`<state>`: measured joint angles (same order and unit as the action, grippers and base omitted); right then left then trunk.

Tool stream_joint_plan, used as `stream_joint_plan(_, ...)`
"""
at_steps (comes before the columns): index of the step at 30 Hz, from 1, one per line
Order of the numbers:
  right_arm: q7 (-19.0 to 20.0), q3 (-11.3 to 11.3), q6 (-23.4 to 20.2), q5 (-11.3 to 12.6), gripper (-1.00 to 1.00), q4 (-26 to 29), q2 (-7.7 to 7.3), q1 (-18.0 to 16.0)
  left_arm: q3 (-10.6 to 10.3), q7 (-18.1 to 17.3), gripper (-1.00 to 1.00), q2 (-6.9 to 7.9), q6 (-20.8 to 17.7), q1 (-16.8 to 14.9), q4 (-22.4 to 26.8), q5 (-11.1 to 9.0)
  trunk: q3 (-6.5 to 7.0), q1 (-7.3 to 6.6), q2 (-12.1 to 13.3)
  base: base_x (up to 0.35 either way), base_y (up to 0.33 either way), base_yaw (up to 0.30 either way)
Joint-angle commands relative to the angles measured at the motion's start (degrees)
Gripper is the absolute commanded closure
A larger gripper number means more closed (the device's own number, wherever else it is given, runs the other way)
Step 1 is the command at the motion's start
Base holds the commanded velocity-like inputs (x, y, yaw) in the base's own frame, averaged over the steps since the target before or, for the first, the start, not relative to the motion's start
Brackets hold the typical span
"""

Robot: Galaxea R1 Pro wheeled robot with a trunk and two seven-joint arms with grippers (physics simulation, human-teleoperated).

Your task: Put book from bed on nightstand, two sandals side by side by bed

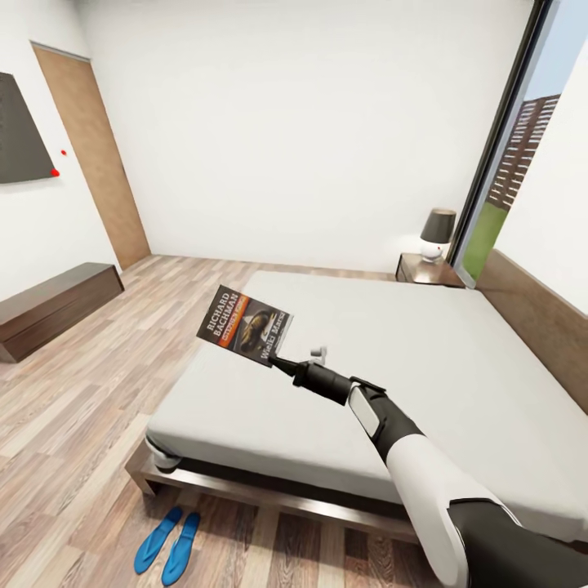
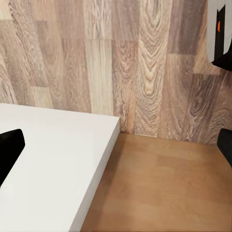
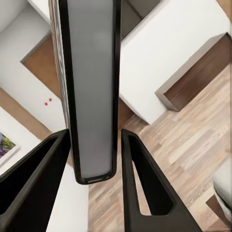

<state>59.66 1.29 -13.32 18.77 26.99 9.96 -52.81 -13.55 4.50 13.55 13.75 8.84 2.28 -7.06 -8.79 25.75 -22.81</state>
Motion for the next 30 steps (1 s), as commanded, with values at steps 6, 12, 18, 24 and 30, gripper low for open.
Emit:
stream_joint_plan(6,-0.2,-0.2,-0.8,0.7,1.00,-3.7,0.04,0.1,-0.5,0.2,-1.00,-0.01,0.1,0.0,0.6,-0.6,0.45,0.04,-0.1,0.000,0.000,0.000)
stream_joint_plan(12,-0.3,-0.2,-0.9,0.8,1.00,-6.2,0.04,0.2,-0.5,0.2,-1.00,0.02,0.1,0.0,0.8,-0.6,1.00,0.04,-0.1,0.000,0.000,0.000)
stream_joint_plan(18,0.0,-0.3,-0.6,0.8,1.00,-11.0,0.04,0.6,-0.5,0.2,-1.00,0.06,0.1,0.0,0.9,-0.6,1.56,0.04,-0.1,0.000,0.000,0.000)
stream_joint_plan(24,0.9,-0.3,-0.4,0.8,1.00,-13.3,0.04,0.8,-0.5,0.2,-1.00,0.07,0.2,0.0,1.0,-0.6,2.11,0.04,-0.1,0.000,0.000,0.000)
stream_joint_plan(30,1.3,-0.4,-0.4,0.7,1.00,-13.8,0.04,0.8,-0.5,0.2,-1.00,0.07,0.1,0.0,1.0,-0.6,2.66,0.04,-0.1,0.000,0.000,0.000)
